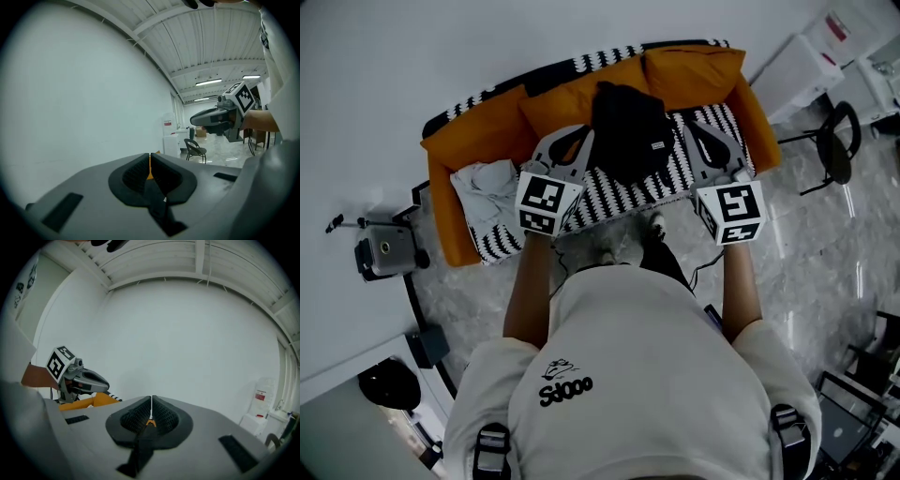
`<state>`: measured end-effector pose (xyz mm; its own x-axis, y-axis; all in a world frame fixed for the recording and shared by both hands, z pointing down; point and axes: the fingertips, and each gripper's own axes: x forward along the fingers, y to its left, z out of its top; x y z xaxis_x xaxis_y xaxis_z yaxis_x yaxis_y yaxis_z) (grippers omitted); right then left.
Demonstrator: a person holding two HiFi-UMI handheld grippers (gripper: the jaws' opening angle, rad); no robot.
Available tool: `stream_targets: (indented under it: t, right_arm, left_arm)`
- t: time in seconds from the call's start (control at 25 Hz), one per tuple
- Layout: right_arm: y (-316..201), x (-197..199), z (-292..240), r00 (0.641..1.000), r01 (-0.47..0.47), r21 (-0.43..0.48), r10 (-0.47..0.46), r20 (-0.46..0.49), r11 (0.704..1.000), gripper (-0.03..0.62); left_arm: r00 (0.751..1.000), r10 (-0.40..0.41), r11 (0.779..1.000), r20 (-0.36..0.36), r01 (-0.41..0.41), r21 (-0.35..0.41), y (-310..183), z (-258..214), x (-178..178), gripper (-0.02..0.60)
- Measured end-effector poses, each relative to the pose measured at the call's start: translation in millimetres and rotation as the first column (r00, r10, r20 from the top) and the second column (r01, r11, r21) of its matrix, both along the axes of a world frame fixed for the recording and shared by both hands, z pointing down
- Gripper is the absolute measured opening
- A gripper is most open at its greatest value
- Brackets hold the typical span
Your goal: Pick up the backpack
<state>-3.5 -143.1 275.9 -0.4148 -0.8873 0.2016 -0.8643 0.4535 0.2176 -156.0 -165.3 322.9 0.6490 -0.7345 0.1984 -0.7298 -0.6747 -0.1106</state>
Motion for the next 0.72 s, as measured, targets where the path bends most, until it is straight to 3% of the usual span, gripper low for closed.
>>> stream_targets:
  t: [0.36, 0.72]
  right_arm:
    - [-98, 28, 33, 0.996, 0.074, -0.047, -0.077, -0.044, 0.996, 0.035]
    - [-218, 53, 84, 0.983, 0.165, -0.161, -0.175, -0.051, 0.973, 0.035]
  left_arm:
    - [0.999, -0.043, 0.998, 0.002, 0.043, -0.055, -83, 23, 30, 0.028]
    - [0.996, -0.039, 0.974, 0.077, 0.055, -0.218, -180, 80, 64, 0.028]
